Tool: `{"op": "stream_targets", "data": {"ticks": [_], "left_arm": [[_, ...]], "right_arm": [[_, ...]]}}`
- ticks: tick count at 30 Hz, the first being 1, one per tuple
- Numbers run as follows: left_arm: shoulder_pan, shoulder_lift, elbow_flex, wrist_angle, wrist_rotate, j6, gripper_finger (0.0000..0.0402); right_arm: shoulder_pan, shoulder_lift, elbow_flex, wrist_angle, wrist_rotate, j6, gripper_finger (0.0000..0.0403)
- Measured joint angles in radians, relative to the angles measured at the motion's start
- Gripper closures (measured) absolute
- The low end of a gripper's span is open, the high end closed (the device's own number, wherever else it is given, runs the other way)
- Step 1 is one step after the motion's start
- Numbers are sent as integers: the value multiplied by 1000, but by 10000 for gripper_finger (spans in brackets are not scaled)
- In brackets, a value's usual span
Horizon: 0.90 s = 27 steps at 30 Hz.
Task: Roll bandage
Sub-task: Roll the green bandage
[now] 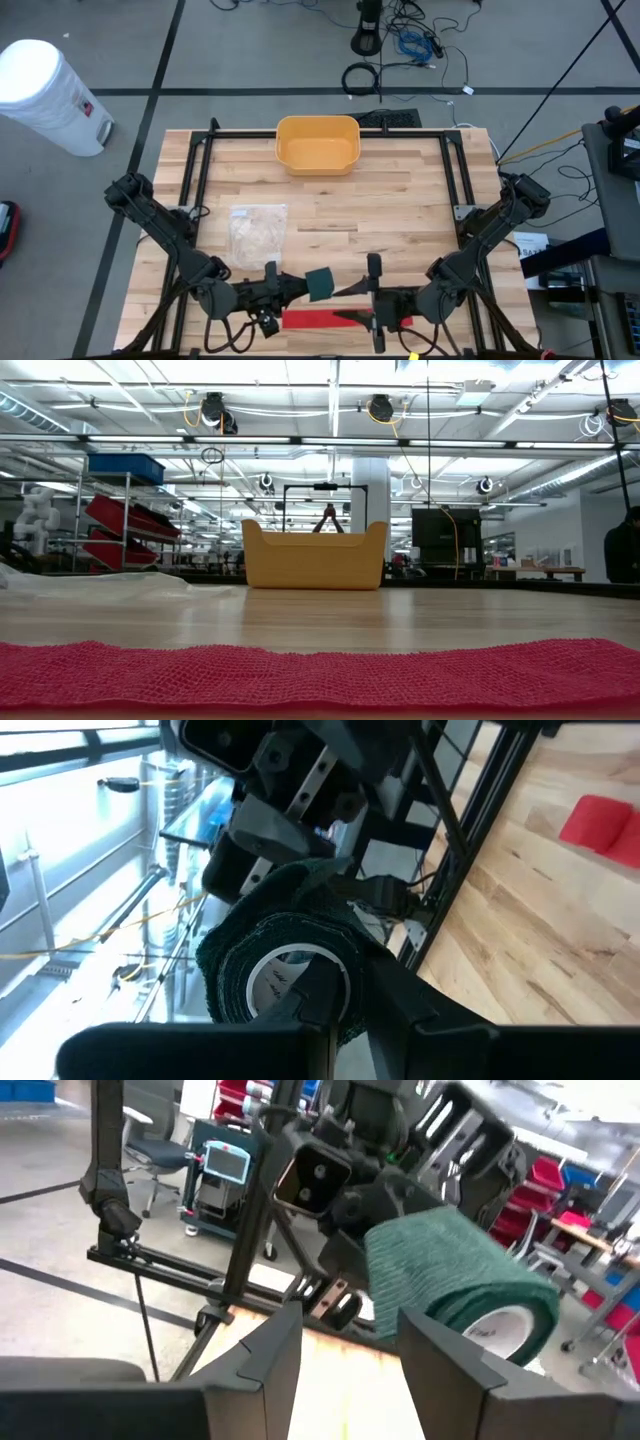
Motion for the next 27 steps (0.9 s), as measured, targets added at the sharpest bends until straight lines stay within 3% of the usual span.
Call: {"op": "stream_targets", "data": {"ticks": [17, 27], "left_arm": [[-34, 0, 0, 30, -4, 0, 363], [-33, 0, 0, 30, -3, 1, 363]], "right_arm": [[-27, 0, 0, -42, 3, 59, 250], [-29, 0, 0, -30, -53, 70, 250]]}}
